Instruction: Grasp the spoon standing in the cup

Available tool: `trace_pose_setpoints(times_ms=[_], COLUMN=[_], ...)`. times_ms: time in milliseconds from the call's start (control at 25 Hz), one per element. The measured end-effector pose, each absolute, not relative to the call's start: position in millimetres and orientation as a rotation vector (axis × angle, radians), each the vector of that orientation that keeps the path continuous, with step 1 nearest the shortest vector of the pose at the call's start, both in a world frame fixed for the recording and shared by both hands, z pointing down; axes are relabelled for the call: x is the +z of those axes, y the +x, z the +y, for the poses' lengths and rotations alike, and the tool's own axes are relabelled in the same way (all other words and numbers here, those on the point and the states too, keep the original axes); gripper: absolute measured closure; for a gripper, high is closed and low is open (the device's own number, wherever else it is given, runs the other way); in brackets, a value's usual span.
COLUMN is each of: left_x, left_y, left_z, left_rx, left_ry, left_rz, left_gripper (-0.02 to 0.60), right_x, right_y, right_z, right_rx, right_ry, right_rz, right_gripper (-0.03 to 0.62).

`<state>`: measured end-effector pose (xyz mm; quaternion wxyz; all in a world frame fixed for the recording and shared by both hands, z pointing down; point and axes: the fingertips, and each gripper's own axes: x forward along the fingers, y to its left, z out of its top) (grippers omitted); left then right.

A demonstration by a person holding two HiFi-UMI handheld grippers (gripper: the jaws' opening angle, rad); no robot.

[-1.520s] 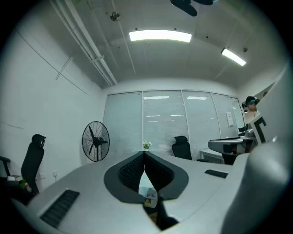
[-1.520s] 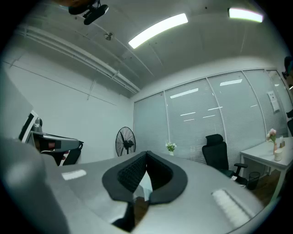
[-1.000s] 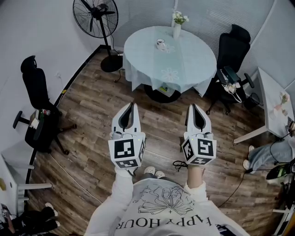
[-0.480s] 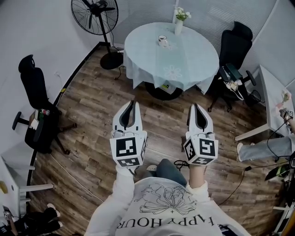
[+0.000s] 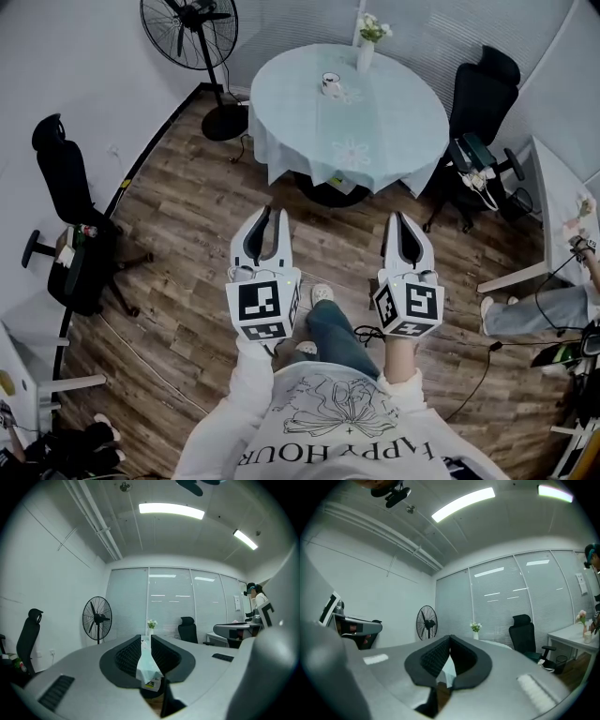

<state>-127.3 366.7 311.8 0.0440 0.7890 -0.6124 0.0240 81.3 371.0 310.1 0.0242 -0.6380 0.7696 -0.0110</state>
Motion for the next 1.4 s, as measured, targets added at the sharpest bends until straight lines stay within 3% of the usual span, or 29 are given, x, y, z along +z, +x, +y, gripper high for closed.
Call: trace_pose_setpoints(times_ms=[1400], left_x=[307.4], left_y=[-90.4], left_z=[108.1], left_rx=[0.092], left_ry=[2.307], left_rz=[-2.042], left_gripper=[0.523], right_x=[307.5], right_y=[121.6], right_z=[78.2], right_rx=[-0.077], right_ry=[-1.781], right_rz=[2.467], right_gripper=[0.583])
